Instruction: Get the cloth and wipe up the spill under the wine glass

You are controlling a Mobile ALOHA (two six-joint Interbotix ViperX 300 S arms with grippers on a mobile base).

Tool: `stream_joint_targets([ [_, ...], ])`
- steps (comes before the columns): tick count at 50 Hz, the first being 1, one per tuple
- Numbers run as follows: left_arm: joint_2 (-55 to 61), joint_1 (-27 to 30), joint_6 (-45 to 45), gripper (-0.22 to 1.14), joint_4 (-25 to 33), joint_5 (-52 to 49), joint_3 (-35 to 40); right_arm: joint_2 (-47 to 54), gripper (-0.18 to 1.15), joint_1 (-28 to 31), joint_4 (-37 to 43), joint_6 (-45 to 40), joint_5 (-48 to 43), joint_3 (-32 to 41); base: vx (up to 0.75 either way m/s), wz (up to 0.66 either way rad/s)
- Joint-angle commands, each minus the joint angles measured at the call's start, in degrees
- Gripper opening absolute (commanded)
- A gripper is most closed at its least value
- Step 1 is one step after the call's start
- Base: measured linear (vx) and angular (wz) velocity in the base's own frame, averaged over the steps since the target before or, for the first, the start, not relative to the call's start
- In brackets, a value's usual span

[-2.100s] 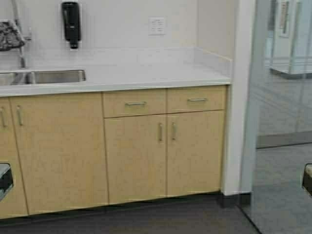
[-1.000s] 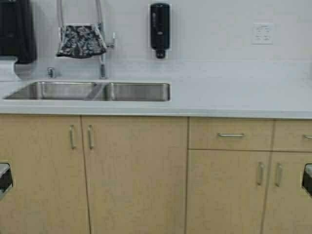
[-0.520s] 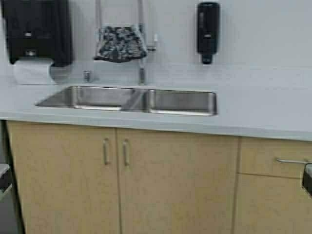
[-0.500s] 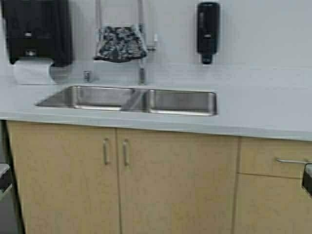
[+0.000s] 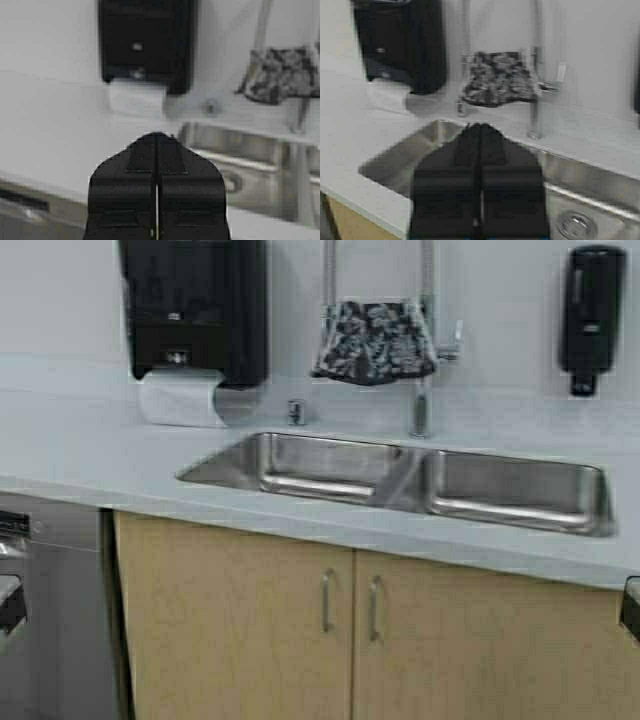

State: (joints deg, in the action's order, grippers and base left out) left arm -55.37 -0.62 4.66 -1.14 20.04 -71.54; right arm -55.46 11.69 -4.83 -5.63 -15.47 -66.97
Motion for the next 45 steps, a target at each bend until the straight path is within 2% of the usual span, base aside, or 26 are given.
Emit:
stream_joint_targets([
  [1, -0.09, 0.0, 0.35, 0.02, 0.09, 0.35, 0.09, 1.05, 0.06, 1.67, -0.97, 0.0, 0.0, 0.79, 0.34, 0.18],
  [15, -1.14, 0.0, 1.76, 0.02, 0.18, 0.35, -0.53, 5.01, 0.06, 2.81, -1.41, -0.09, 0.09, 2.02, 0.32, 0.1],
  [24, -4.31, 0.0, 1.32, 0.02, -0.09, -0.79, -1.05, 8.09, 0.06, 6.59, -3.16, 0.0, -0.09, 3.96, 0.3, 0.05],
  [31, -9.4, -0.09, 0.79, 0.02, -0.09, -2.37, -2.64, 14.15, 0.06, 10.46, -3.69, 0.09, -0.62, 6.15, 0.28, 0.03],
  [45, -21.18, 0.0, 0.53, 0.02, -0.09, -11.34, -4.75, 25.31, 0.06, 10.46, -3.69, 0.09, -5.54, 9.23, 0.26, 0.0],
])
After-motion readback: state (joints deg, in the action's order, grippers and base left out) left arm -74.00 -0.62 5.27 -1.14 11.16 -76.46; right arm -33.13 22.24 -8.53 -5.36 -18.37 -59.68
